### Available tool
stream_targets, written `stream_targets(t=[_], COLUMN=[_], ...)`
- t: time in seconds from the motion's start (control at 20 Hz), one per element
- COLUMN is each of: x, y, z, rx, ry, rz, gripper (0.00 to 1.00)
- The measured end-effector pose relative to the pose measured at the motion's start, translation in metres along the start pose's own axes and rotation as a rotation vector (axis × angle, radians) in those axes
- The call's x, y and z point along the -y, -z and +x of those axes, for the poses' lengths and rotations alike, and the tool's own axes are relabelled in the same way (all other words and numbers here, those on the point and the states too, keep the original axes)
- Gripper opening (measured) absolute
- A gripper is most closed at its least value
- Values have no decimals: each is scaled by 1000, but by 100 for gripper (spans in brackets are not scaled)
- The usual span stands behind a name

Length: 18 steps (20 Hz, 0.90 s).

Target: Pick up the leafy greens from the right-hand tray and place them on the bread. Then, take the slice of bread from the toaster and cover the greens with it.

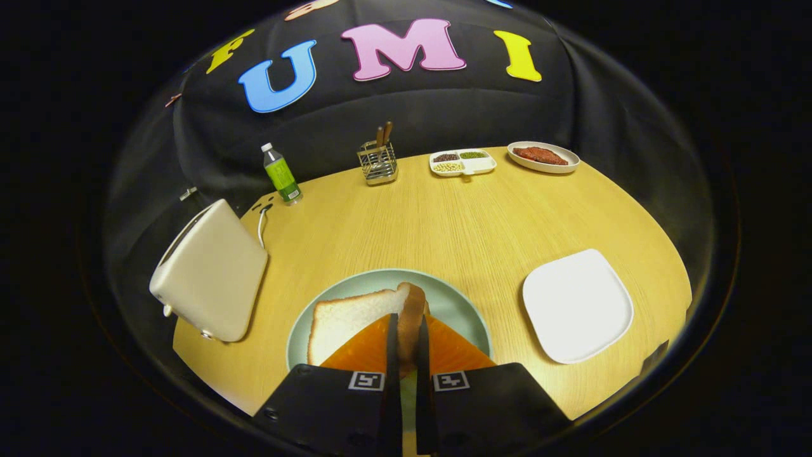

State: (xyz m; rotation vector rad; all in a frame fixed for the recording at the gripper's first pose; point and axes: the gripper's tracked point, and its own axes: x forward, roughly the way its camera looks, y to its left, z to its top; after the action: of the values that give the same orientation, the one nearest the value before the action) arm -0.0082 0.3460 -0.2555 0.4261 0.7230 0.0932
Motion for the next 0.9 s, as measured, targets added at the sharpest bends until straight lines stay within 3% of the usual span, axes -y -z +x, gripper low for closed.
stream_targets(t=[0.15, 0.25, 0.3, 0.5, 0.65, 0.75, 0.9], x=[7, 17, 20, 28, 32, 32, 33], y=[5, 5, 4, 1, -3, -10, -18], z=[7, 11, 12, 10, 6, 2, -4], rx=[-25, -34, -36, -27, -19, -3, 9], ry=[15, 52, 59, 94, 124, 120, 111], rz=[-33, -39, -43, -82, -97, -82, -68], gripper=[17, 31, 46, 67, 75, 98, 100])
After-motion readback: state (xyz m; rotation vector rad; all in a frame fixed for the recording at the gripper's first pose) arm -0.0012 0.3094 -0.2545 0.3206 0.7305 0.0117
